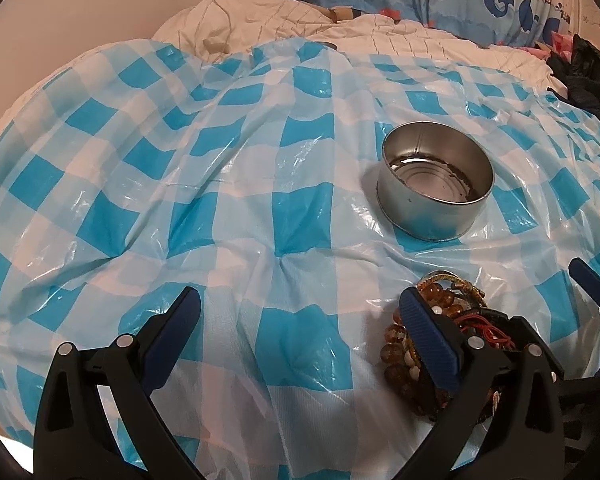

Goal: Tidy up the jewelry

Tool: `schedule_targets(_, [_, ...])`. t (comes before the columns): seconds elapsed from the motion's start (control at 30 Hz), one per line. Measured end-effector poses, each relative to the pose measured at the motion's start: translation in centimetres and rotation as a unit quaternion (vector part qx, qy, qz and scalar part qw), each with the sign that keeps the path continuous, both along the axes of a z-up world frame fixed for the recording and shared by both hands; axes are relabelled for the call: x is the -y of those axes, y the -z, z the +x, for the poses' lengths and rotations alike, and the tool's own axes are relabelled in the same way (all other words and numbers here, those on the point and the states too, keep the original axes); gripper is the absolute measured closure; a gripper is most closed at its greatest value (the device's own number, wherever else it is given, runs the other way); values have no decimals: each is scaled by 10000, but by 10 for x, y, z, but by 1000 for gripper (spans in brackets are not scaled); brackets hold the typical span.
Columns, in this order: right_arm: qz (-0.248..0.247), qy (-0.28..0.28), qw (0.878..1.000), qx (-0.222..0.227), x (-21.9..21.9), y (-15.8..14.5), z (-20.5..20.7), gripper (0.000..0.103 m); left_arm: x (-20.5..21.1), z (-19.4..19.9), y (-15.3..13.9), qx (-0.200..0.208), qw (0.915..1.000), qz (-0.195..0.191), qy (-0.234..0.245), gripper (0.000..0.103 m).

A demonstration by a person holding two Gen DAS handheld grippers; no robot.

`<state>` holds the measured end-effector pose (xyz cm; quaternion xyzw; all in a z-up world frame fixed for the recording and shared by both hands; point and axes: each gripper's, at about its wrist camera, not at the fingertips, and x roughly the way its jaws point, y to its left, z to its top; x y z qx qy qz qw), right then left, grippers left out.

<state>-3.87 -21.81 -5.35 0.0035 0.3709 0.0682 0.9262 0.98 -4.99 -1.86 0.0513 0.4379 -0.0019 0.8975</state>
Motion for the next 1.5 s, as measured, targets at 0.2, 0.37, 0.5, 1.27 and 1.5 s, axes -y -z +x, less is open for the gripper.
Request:
schedule_targets(0.2, [10,-1,10000,-11,1,1,0,7,1,0,0,7,10000,-7,15,7])
schedule_targets(0.37, [10,-1,10000,-12,1,1,1,7,4,1,-1,38,10000,-7,35,7])
schedule_targets(0.5, [10,-2,10000,-13,1,1,1,7,6,1,-1,39,10000,24,61,7])
schedule_targets(1.27, [17,-1,10000,-12,1,1,1,7,13,-1,3,-20,9998,84,163,7])
schedule_targets(1.5, [20,-1,10000,-11,1,2,1,7,15,-1,3,-23,9998,93,171,7])
